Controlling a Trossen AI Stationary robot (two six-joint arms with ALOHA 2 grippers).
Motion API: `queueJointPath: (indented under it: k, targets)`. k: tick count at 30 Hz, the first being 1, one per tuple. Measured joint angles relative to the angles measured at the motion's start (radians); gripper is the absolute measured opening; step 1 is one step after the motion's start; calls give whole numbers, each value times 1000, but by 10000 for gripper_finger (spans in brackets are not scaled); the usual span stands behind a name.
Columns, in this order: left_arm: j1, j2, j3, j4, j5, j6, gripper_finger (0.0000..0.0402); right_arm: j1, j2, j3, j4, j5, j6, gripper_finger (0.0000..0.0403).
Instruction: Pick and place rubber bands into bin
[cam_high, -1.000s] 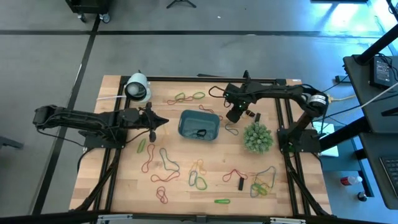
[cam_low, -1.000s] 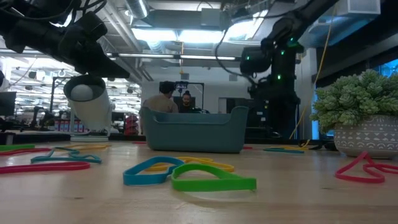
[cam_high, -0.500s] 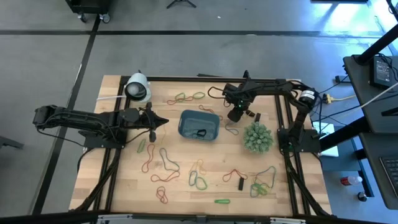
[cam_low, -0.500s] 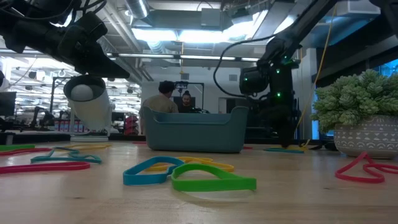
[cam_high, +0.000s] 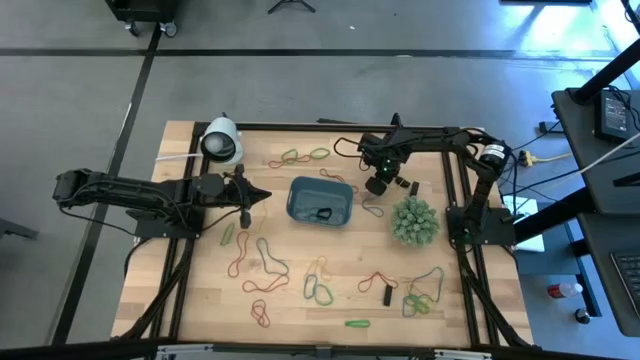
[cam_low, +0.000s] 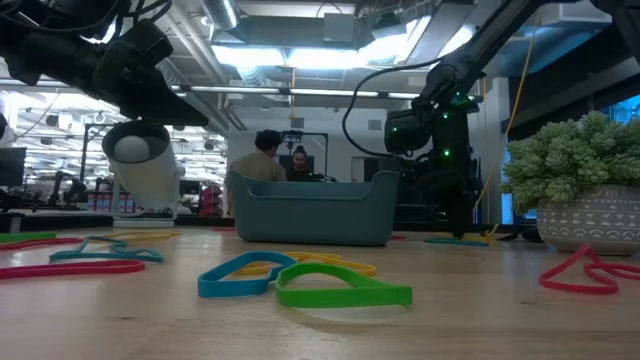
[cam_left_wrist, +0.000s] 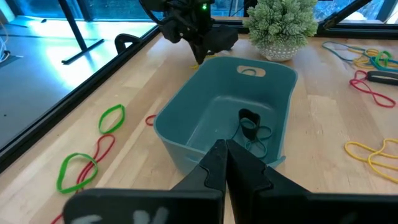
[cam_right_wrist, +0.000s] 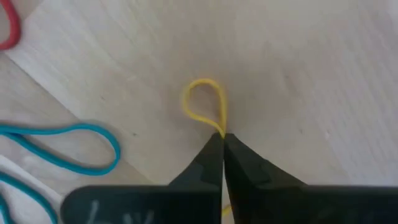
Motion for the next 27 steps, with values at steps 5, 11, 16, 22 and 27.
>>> queueJointPath:
  k: [5, 11, 16, 22, 27]
  targets:
    - [0, 0, 0, 0, 0, 1, 2, 0, -50, -7, -38, 8, 28, 5]
    - [0, 0, 0, 1, 0, 7, 1, 27, -224, -6, -87, 18, 82, 2]
    - [0, 0, 0, 3, 0, 2, 2, 86, -395, -5, -108, 20, 129, 2]
    - [0, 0, 0, 12, 0, 2, 2, 178, -521, 30, -108, 26, 196, 1]
    - [0, 0, 0, 26, 15, 2, 1, 260, -518, 142, -87, 93, 182, 0]
